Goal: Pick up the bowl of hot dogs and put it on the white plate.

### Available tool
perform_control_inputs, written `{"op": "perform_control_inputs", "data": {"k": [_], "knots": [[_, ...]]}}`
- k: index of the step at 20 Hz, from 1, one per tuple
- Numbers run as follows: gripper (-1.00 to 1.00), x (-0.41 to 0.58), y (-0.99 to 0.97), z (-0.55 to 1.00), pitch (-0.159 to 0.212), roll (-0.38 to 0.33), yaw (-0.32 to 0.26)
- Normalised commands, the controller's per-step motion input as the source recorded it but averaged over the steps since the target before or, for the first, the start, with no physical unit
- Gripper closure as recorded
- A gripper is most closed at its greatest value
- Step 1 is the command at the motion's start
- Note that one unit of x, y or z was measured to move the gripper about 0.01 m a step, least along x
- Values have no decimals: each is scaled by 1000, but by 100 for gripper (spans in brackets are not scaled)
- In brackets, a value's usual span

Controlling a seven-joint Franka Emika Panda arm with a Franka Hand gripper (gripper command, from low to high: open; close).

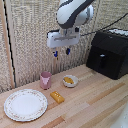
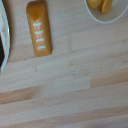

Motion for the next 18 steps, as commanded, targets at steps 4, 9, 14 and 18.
{"op": "perform_control_inputs", "data": {"k": [4, 9, 14, 18], "knots": [[-100, -34, -684, -60, 70, 68, -151], [-100, -119, -611, -7, 103, 51, -194], [-100, -98, -642, -72, 86, 53, -176], [-100, -21, -594, -201, 30, 63, -137]]}}
